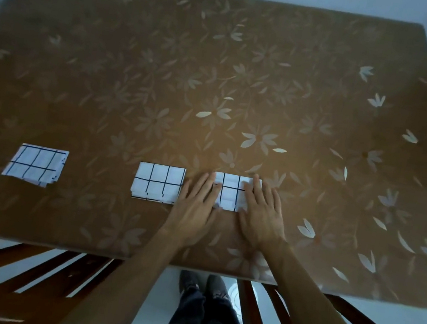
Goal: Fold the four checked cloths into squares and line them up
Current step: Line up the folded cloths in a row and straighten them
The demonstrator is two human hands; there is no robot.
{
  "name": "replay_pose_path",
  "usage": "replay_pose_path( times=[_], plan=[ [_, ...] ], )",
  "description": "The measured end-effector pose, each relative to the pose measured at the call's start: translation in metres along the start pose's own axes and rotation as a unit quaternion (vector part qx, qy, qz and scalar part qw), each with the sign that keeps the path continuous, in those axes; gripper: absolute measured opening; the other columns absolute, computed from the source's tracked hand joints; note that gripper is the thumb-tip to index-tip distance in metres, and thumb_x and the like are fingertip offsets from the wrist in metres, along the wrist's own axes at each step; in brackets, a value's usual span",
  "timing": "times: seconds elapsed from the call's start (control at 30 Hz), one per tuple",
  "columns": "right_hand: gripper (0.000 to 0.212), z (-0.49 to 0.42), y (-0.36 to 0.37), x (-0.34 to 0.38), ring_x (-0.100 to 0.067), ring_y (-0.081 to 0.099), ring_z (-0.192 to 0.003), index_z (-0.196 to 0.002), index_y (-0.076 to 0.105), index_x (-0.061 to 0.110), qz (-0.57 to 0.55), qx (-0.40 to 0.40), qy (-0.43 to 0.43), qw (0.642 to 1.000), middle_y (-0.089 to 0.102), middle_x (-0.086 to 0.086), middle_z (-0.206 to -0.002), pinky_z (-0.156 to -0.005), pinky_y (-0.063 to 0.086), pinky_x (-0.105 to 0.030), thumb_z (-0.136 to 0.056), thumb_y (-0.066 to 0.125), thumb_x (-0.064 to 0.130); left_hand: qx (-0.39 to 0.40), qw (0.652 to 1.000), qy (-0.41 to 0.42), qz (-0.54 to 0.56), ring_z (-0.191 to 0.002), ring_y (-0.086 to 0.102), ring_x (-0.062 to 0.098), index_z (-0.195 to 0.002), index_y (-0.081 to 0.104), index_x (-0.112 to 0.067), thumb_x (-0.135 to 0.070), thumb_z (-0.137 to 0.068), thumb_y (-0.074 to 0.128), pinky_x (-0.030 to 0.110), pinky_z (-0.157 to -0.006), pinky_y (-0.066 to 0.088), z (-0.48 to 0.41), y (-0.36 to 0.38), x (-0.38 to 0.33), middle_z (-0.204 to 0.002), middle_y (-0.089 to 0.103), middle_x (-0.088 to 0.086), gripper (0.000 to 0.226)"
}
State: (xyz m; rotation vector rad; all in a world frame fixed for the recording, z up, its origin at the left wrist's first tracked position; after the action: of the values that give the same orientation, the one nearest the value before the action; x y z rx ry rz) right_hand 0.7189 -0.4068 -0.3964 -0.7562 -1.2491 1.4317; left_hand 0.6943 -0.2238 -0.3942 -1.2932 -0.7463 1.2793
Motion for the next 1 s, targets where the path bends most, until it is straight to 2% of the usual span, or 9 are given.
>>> replay_pose_path(
  times=[0.1,0.23,0.33,0.47,0.6,0.7,0.8,0.9,1.0],
  plan=[
    [0.046,0.001,-0.021,0.019,-0.034,0.039,-0.14,-0.14,0.052,0.011,-0.056,-0.031,-0.02,0.998,0.04,-0.014,-0.154,-0.113,0.032,-0.047,-0.096,0.053,0.025,-0.086,0.996,-0.027,0.01,-0.144,0.036,0.029,-0.14,0.05,-0.011,-0.028,-0.102,0.036,0.047,-0.117,0.032,0.025,-0.014,0.018,-0.154,0.04,0.012,0.044],
    [0.042,0.004,-0.027,0.077,-0.034,0.056,-0.117,-0.135,0.057,0.012,-0.137,-0.017,-0.102,0.985,0.056,-0.012,-0.137,-0.097,0.047,-0.043,-0.093,0.053,0.011,-0.152,0.967,-0.198,0.041,-0.126,0.05,0.037,-0.134,0.058,-0.013,-0.019,-0.095,0.058,0.05,-0.1,0.045,0.053,-0.024,0.061,-0.141,0.051,0.019,0.04],
    [0.047,-0.002,-0.011,0.123,-0.032,0.049,-0.124,-0.144,0.046,0.014,-0.212,0.035,-0.111,0.97,0.044,-0.01,-0.148,-0.103,0.045,-0.043,-0.098,0.046,0.018,-0.133,0.96,-0.229,0.087,-0.12,0.049,0.035,-0.141,0.051,-0.017,-0.029,-0.099,0.05,0.049,-0.098,0.046,0.057,-0.02,0.094,-0.135,0.051,0.018,0.044],
    [0.05,-0.011,0.005,0.159,-0.034,0.039,-0.133,-0.151,0.035,0.016,-0.235,0.073,-0.027,0.969,0.028,-0.011,-0.158,-0.11,0.036,-0.043,-0.102,0.04,0.022,-0.113,0.964,-0.202,0.132,-0.118,0.05,0.033,-0.138,0.055,-0.015,-0.026,-0.098,0.056,0.044,-0.098,0.044,0.052,-0.018,0.116,-0.135,0.052,0.014,0.042],
    [0.046,-0.012,0.011,0.173,-0.037,0.045,-0.122,-0.145,0.046,0.012,-0.233,0.024,0.035,0.972,0.038,-0.012,-0.152,-0.105,0.039,-0.044,-0.099,0.045,0.016,-0.086,0.972,-0.16,0.151,-0.118,0.051,0.035,-0.133,0.058,-0.013,-0.023,-0.092,0.061,0.044,-0.099,0.045,0.049,-0.02,0.127,-0.137,0.05,0.014,0.042],
    [0.042,-0.011,0.01,0.181,-0.039,0.056,-0.103,-0.129,0.06,0.012,-0.182,-0.038,0.071,0.98,0.054,-0.012,-0.136,-0.09,0.046,-0.045,-0.092,0.042,0.021,-0.111,0.966,-0.16,0.17,-0.122,0.049,0.032,-0.132,0.056,-0.017,-0.026,-0.092,0.06,0.044,-0.101,0.044,0.059,-0.032,0.141,-0.141,0.048,0.011,0.041],
    [0.034,-0.018,0.001,0.216,-0.035,0.06,-0.094,-0.116,0.067,0.009,-0.189,-0.084,0.063,0.976,0.063,-0.011,-0.119,-0.082,0.05,-0.044,-0.091,0.046,0.017,-0.171,0.953,-0.198,0.152,-0.13,0.044,0.031,-0.134,0.054,-0.02,-0.027,-0.095,0.056,0.046,-0.106,0.041,0.081,-0.052,0.185,-0.144,0.046,0.012,0.039],
    [0.03,-0.039,-0.001,0.281,-0.032,0.058,-0.104,-0.122,0.061,0.007,-0.26,-0.027,-0.006,0.965,0.06,-0.011,-0.119,-0.09,0.05,-0.046,-0.096,0.048,0.013,-0.188,0.935,-0.287,0.09,-0.14,0.034,0.036,-0.138,0.051,-0.019,-0.028,-0.098,0.051,0.052,-0.112,0.034,0.108,-0.066,0.264,-0.151,0.04,0.018,0.041],
    [0.033,-0.063,0.007,0.343,-0.033,0.056,-0.112,-0.128,0.059,0.007,-0.321,0.023,-0.024,0.946,0.057,-0.014,-0.127,-0.097,0.046,-0.042,-0.098,0.046,0.015,-0.149,0.905,-0.397,0.045,-0.142,0.029,0.041,-0.144,0.046,-0.021,-0.04,-0.101,0.04,0.059,-0.112,0.03,0.131,-0.072,0.335,-0.155,0.033,0.022,0.048]
  ],
)
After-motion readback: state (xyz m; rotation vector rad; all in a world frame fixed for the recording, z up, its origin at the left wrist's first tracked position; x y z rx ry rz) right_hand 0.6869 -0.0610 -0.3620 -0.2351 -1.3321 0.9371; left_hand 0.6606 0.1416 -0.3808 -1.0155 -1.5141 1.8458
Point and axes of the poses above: each hand's wrist, its own z-axis away from the middle knuckle, its own y-axis out of the palm, x = y × z, the point moved 2 cm from there along -z, towards the middle knuckle
